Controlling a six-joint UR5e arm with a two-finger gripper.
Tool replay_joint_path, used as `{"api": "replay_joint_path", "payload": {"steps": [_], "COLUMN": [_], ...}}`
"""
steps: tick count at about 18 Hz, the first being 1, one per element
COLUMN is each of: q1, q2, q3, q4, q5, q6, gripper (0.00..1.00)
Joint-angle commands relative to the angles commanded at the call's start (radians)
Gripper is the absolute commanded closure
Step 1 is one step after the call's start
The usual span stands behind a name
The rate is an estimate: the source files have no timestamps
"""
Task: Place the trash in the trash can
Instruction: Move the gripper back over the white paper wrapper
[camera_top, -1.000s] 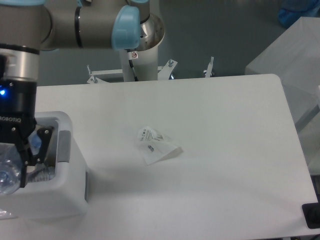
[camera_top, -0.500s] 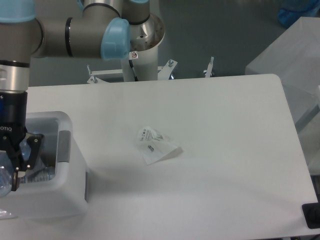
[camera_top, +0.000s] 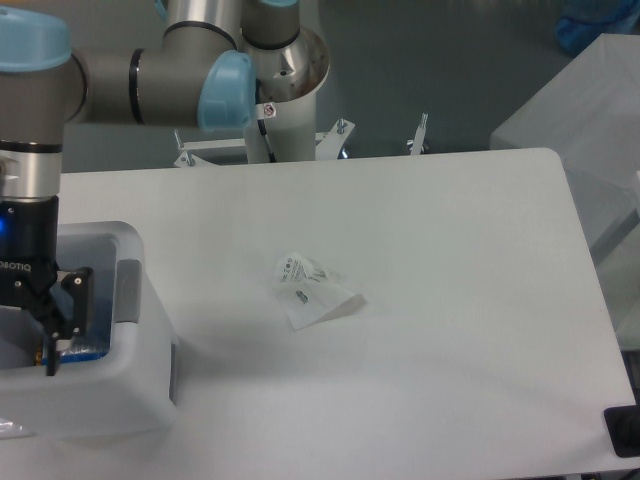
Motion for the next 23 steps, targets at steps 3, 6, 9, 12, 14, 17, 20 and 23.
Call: {"api": "replay_joint_path", "payload": {"steps": [3,6,9,12,14,17,20,23], "q1": [0.098,0.204,0.288,0.359,0.39,0.413,0.433,0.433], "q2": [0.038,0.097,0.161,0.195,0.193,0.184,0.171,0.122], "q3": [-0.04,-0.149,-0.299,-0.405,-0.454,-0.523,-0.584,-0.615], "q4": [-0.002,-0.006,-0.009,-0.015,-0.043,-0.094,-0.095,-0.092], "q5": [0.003,0.002,0.005,0.009,0.012,0.014,0.02,0.072], "q6": [-0.006,-0.06,-0.051,-0.006,0.009,0.009,0.008,0.006], "gripper": [0.0,0.0,0.0,0.0,0.0,0.0,0.0,0.0]}}
